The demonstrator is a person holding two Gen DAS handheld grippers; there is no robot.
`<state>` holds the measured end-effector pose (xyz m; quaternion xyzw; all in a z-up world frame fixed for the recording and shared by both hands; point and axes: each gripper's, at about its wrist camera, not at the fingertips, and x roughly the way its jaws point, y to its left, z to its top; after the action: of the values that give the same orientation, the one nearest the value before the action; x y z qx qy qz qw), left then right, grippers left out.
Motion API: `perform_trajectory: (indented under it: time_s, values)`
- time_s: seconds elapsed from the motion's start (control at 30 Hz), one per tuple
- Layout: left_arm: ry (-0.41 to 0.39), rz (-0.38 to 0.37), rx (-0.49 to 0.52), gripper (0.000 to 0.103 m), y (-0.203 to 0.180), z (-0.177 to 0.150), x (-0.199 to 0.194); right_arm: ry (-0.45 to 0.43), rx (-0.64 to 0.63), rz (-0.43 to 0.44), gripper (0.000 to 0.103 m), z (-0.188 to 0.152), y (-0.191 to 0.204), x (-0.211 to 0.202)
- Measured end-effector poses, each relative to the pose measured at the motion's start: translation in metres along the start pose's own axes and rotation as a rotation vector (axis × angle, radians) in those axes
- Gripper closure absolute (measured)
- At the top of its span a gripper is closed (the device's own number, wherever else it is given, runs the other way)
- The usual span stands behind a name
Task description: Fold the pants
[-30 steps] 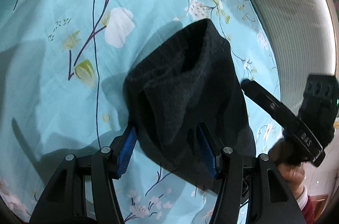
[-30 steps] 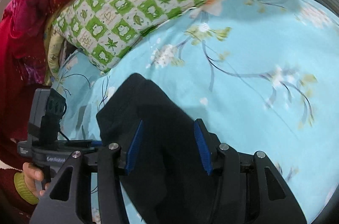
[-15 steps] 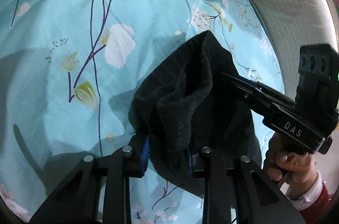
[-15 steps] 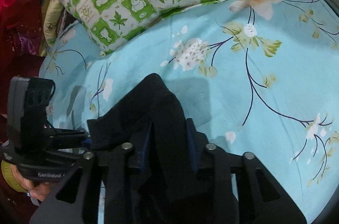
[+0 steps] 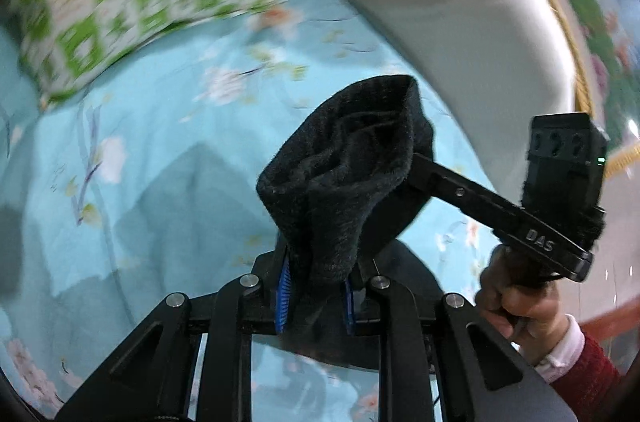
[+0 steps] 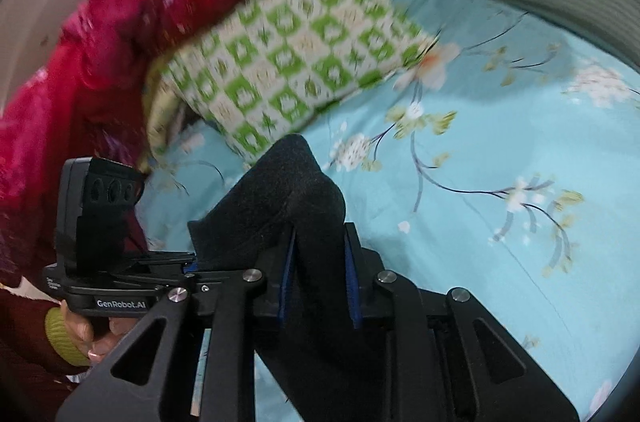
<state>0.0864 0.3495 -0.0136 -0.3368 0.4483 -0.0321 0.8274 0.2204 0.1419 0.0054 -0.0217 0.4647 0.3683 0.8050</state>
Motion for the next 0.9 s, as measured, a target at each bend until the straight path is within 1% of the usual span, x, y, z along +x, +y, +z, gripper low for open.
perform_trajectory:
  time_s: [0.17, 0.3, 0.4, 0.57, 0.9]
  values:
    - [-0.008, -0.027, 0.108, 0.083, -0.047, -0.008, -0.004, -0.086, 0.057, 0.015, 0.081, -0.018, -0.010, -0.044]
    - [-0.001, -0.048, 0.173, 0.083, -0.078, -0.024, -0.006, -0.160, 0.110, -0.003, 0.088, -0.038, -0.015, -0.080]
    - [0.015, -0.062, 0.199, 0.083, -0.097, -0.037, -0.001, -0.204, 0.144, -0.020, 0.094, -0.054, -0.019, -0.101]
    - [0.037, -0.073, 0.234, 0.084, -0.119, -0.058, 0.001, -0.221, 0.177, -0.032, 0.097, -0.076, -0.024, -0.120]
    - [0.071, -0.087, 0.302, 0.085, -0.157, -0.087, 0.002, -0.281, 0.211, -0.049, 0.098, -0.111, -0.025, -0.155]
